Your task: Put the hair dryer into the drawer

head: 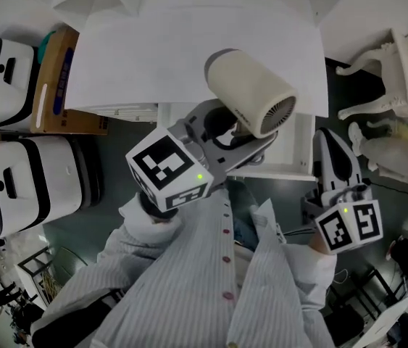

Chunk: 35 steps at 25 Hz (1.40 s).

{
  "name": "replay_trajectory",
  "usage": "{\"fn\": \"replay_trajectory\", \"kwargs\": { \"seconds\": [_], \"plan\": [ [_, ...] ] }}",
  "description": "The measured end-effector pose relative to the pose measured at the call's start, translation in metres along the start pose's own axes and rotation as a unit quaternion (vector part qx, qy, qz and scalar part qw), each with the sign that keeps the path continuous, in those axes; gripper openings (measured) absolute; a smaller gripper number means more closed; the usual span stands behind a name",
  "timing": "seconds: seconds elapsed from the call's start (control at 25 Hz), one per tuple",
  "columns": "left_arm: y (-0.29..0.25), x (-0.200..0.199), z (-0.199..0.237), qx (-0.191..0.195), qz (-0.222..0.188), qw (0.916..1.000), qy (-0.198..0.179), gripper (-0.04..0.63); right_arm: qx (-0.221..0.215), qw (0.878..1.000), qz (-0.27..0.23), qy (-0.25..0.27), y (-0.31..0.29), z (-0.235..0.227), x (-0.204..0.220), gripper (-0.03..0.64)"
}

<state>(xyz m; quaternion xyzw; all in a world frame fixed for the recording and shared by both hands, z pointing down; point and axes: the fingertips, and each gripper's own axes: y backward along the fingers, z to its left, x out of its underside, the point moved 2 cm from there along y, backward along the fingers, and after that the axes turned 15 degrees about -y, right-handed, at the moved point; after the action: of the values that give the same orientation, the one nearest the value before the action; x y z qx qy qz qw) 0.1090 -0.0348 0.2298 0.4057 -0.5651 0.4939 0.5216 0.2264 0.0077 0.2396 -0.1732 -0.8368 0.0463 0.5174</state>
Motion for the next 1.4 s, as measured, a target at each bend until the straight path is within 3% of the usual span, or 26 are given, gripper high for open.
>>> {"fn": "replay_trajectory", "kwargs": {
  "seconds": [0.4, 0.88, 1.4],
  "plan": [
    [-0.004, 0.03, 0.002, -0.021, 0.046, 0.9986, 0.014, 0.203, -0.039, 0.998, 0.039, -0.007, -0.029, -0.009, 0.009, 0.012],
    [-0.002, 0.062, 0.008, -0.007, 0.094, 0.9954, 0.016, 0.204, -0.027, 0.998, 0.046, -0.026, -0.036, -0.009, 0.022, 0.012],
    [0.007, 0.141, 0.014, 0.036, 0.173, 0.9842, 0.017, 0.202, 0.0, 0.995, 0.079, -0.055, -0.046, -0.023, 0.073, 0.012]
  ]
}}
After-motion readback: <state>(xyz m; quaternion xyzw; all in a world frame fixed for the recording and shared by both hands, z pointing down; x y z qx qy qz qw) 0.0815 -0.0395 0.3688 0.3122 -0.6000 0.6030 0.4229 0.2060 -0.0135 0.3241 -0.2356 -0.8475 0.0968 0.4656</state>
